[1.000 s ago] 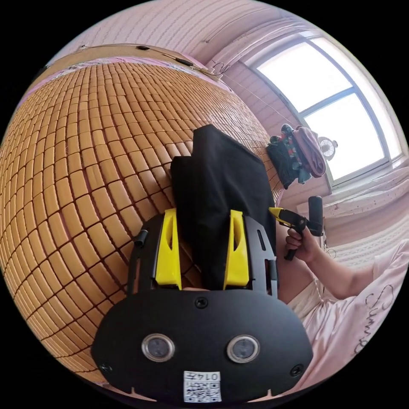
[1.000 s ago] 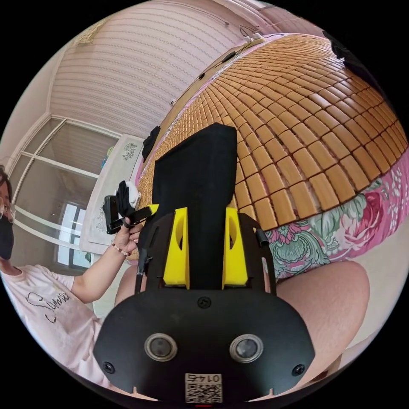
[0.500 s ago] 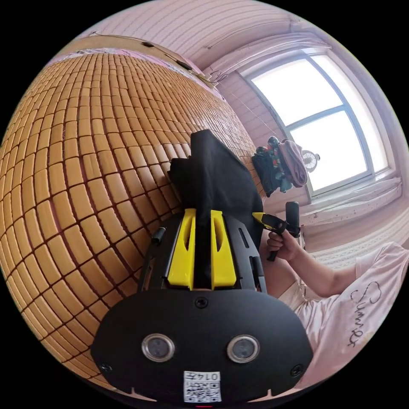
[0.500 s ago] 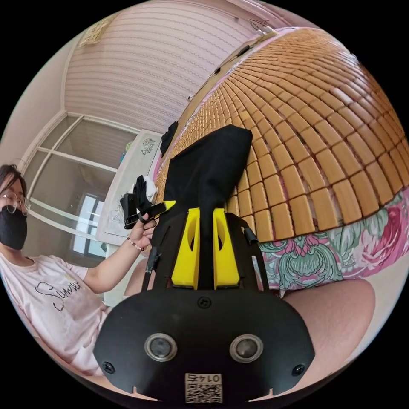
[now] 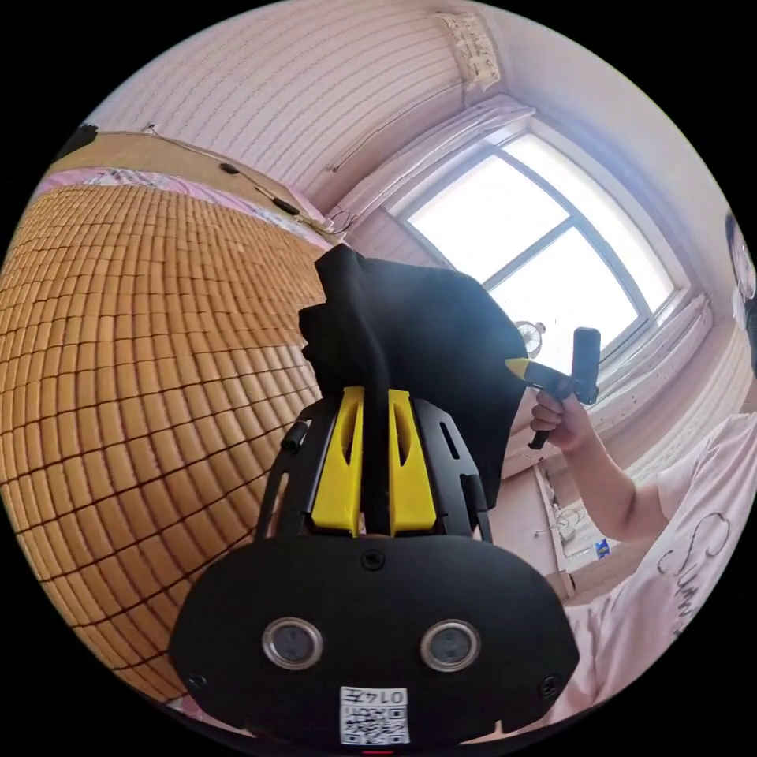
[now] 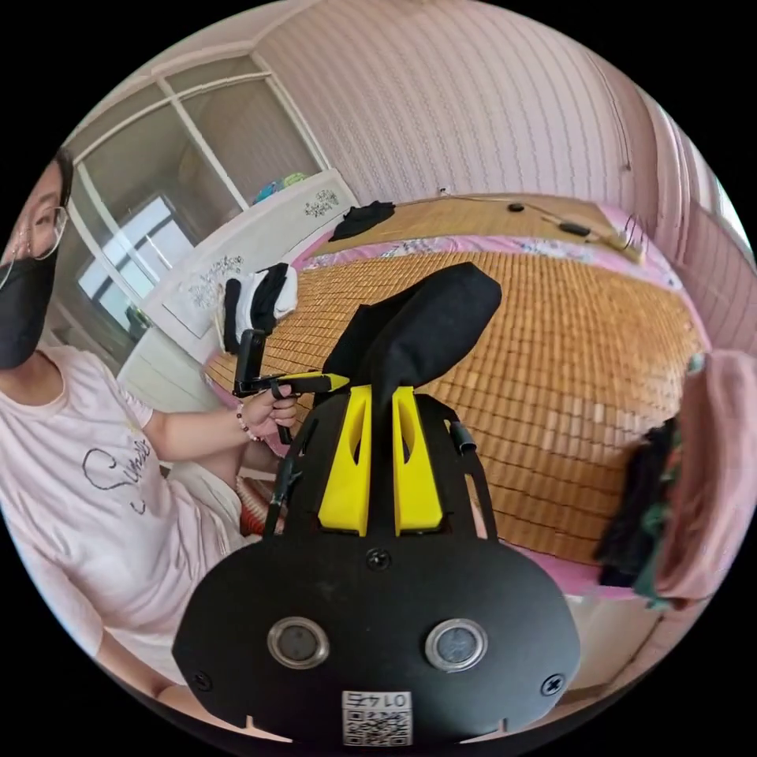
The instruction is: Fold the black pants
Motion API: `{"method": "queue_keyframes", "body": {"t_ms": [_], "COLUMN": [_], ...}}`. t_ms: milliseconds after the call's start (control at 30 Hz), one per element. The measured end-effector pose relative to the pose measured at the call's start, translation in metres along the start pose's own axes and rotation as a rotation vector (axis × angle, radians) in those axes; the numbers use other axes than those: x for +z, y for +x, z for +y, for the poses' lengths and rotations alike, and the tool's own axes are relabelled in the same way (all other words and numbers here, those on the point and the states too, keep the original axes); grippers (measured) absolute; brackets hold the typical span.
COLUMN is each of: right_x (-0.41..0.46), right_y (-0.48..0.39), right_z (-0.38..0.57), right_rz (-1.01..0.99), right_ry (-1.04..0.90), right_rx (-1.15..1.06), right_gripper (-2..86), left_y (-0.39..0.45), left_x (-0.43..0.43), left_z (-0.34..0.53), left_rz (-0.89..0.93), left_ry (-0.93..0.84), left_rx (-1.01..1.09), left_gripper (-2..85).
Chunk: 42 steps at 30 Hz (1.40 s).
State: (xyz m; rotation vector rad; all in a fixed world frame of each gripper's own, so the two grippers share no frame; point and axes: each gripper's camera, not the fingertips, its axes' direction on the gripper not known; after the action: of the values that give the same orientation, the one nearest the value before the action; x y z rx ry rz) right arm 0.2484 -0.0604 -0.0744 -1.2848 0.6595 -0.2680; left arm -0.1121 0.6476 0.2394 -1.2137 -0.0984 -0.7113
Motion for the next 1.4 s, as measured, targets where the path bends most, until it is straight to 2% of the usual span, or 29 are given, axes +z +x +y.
{"method": "queue_keyframes", "body": {"t_ms": [100,233,333,600,733,833,967,1033,1100,1167,1267,1400], "right_x": [-0.069,-0.103,-0.095,-0.058,-0.038,-0.018,0.005,0.016,0.032,0.044,0.062,0.085], "right_y": [0.007,0.003,-0.004,-0.001,0.026,0.072,0.144,0.177,0.215,0.226,0.217,0.18], "right_z": [-0.015,-0.029,-0.063,-0.177,-0.215,-0.241,-0.265,-0.27,-0.261,-0.254,-0.257,-0.266], "right_rz": [0.104,0.161,0.186,0.105,0.102,0.109,0.152,0.283,0.571,0.672,0.687,0.668], "right_ry": [-0.003,0.024,-0.016,-0.028,-0.05,-0.092,-0.165,-0.195,-0.209,-0.238,-0.243,-0.237], "right_rx": [-0.005,-0.021,-0.112,-0.276,-0.257,-0.159,-0.04,0.072,0.315,0.404,0.327,0.199], "right_gripper": [3.3,3.2,3.2,3.6,3.8,3.9,4.9,6.1,10.5,13.2,13.9,14.5], "left_y": [0.05,0.109,0.12,0.107,0.106,0.108,0.117,0.123,0.127,0.113,0.096,0.112], "left_x": [0.033,0.072,0.083,0.058,0.055,0.068,0.112,0.142,0.181,0.24,0.26,0.242], "left_z": [-0.024,-0.056,-0.066,-0.093,-0.117,-0.139,-0.173,-0.187,-0.201,-0.215,-0.21,-0.198], "left_rz": [0.137,0.267,0.237,0.094,0.018,-0.038,-0.063,-0.069,-0.041,-0.095,-0.143,-0.185], "left_ry": [0.057,0.109,0.137,0.31,0.371,0.387,0.359,0.348,0.319,0.184,0.108,0.072], "left_rx": [0.08,0.182,0.184,0.073,0.079,0.09,0.063,0.041,0.031,-0.045,-0.118,0.093], "left_gripper": [4.9,4.8,4.7,4.8,4.8,4.8,5.0,5.4,6.9,8.2,8.5,8.3]}}
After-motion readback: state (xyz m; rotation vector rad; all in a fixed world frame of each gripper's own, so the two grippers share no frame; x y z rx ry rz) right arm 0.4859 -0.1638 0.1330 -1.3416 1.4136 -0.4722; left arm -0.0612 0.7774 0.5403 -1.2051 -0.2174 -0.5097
